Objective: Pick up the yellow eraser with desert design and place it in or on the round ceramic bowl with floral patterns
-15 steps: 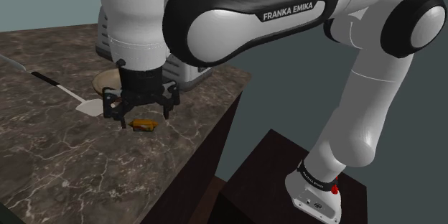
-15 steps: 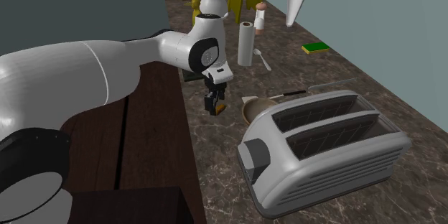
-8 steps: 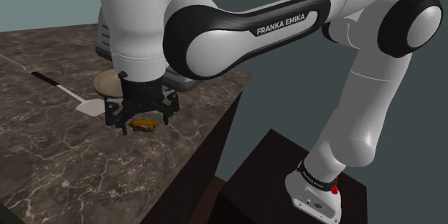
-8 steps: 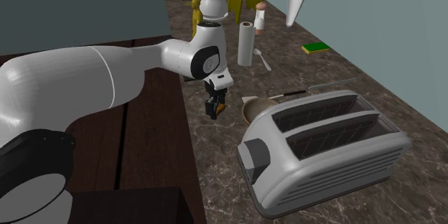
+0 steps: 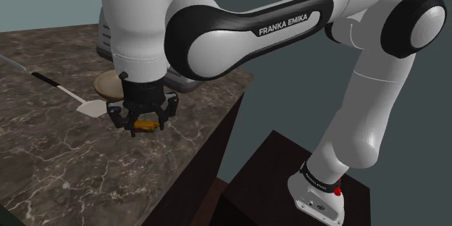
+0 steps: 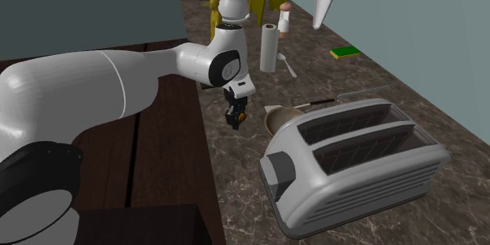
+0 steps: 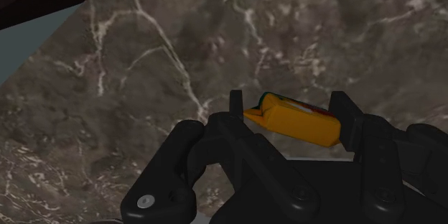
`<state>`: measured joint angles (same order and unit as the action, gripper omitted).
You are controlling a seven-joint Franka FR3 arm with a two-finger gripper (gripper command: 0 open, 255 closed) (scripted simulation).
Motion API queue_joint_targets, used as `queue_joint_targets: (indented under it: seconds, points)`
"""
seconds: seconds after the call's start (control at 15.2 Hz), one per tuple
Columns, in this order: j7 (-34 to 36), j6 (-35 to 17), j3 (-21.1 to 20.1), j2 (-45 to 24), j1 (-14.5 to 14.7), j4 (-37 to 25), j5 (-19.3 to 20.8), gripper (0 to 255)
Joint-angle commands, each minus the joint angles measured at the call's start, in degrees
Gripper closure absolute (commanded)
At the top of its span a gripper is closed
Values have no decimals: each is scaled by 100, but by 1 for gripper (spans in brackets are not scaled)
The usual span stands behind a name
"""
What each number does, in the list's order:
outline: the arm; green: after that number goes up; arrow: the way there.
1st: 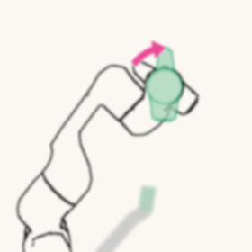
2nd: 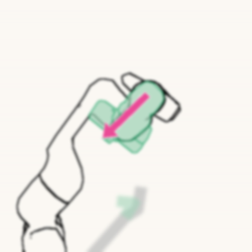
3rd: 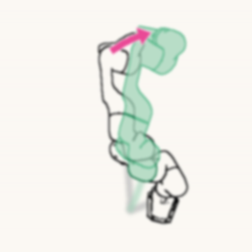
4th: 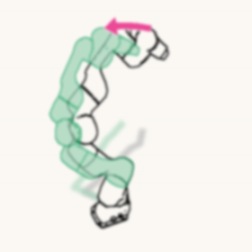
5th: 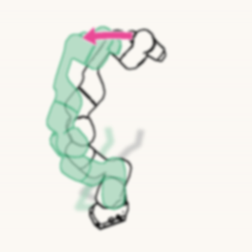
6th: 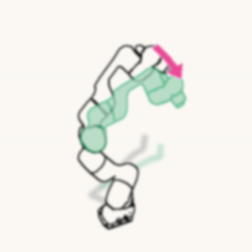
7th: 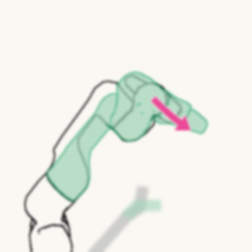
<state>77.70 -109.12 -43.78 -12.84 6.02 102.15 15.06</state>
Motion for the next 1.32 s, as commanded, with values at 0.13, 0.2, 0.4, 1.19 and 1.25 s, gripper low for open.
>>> queue_joint_targets:
  seconds: [0.13,0.2,0.4,1.19,1.25]
  points:
    - [-1,1,1,-1,-1,3,0,255]
    - [-1,1,1,1,-2,5,-2,255]
    - [-19,67,-6,19,-4,-49,-21,255]
    - [-180,935,-58,147,17,-841,-161,255]
    - [-189,1011,-61,147,24,-919,-164,255]
